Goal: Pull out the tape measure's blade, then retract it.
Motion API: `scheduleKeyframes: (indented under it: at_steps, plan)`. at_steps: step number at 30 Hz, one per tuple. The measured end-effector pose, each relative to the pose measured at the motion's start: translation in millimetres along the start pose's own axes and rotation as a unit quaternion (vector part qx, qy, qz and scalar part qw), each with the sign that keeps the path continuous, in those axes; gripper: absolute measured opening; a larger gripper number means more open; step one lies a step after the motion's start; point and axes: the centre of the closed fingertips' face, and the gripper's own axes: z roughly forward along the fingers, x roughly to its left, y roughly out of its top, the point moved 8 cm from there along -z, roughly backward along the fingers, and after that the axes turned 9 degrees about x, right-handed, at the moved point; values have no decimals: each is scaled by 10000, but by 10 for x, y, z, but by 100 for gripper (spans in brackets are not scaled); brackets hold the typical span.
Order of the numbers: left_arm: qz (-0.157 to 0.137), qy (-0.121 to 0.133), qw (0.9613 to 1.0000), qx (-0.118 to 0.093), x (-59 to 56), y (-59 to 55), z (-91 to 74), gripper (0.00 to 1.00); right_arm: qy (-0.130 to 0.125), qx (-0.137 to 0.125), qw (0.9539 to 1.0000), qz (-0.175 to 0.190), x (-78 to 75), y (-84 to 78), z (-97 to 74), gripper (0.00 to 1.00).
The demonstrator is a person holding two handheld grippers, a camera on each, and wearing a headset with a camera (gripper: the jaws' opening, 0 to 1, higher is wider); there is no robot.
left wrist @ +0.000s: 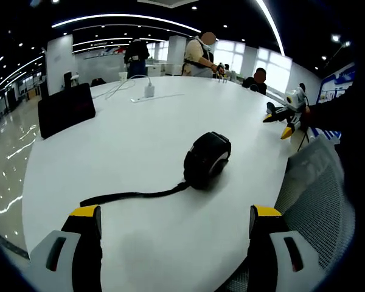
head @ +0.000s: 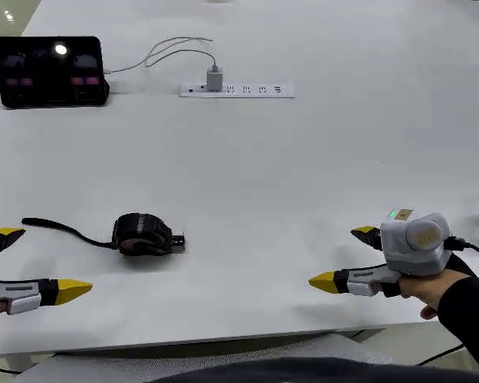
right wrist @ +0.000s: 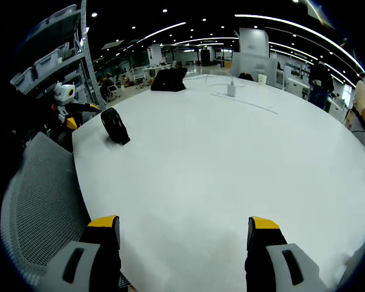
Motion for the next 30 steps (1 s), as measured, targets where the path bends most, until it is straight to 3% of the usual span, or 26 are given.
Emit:
scheduleKeyframes:
  at_steps: [10, 20, 23, 25, 30]
  plan:
    - [27, 3, 10000, -12, -34, -15, -32, 99, -32, -19, 10000, 23, -36, -84, -43, 99]
    - [56, 40, 10000, 15, -8, -20, -58, 99, 15, 68, 10000, -64, -32, -165, -52, 99]
    - [71, 107, 9999, 26, 3, -2, -67, 99, 66, 90, 9999, -78, -11, -155, -53, 99]
    - [-41, 194, 9994, 266, 30, -14, -76, 99, 30, -10, 9999, -98, -18, -108, -75, 99]
    - [-81, 240, 9994, 224, 59, 56, -120, 99, -80, -144, 9999, 41, -84, -32, -135, 99]
